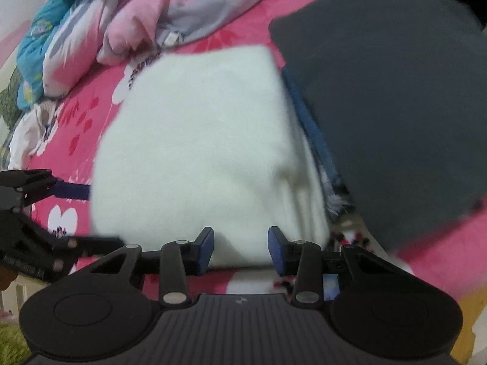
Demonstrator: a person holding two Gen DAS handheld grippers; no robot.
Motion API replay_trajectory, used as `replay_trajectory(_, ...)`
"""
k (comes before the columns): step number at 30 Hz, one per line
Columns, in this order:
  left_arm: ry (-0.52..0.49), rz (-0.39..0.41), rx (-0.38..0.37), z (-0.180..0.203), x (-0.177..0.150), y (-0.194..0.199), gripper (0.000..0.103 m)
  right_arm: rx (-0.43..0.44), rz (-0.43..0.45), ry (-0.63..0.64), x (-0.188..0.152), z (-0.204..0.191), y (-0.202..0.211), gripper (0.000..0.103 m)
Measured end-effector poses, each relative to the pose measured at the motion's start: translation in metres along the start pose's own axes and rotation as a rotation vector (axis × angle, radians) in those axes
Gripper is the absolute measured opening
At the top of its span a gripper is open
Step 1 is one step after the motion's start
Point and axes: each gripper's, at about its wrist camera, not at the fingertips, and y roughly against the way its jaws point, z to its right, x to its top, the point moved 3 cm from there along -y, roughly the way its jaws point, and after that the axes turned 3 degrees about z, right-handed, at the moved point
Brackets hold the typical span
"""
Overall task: Fold clothes
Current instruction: 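Carry the sweater with both grippers and lower it onto the blue-and-black stack, then open both grippers and withdraw them from the stacked sweater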
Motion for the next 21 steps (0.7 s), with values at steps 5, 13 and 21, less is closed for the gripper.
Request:
replay_trajectory(5,0.054,0.101,0.003,-0.001,-0.03,0.051,0.094,-0.077,0.007,-0.023,-0.037,-0.024,0.051,0.043)
replay_trajectory(13,0.196,0.294,-0.018,0.011,-0.071,0.128,0.1,-0.184,0.031,-0.073,-0.114,-0.096,0.105,0.052)
replay_trajectory(21,0.213,0.39,0.096,0.019,-0.087,0.18,0.103,-0.255,0.063,-0.086,-0.142,-0.134,0.152,0.07)
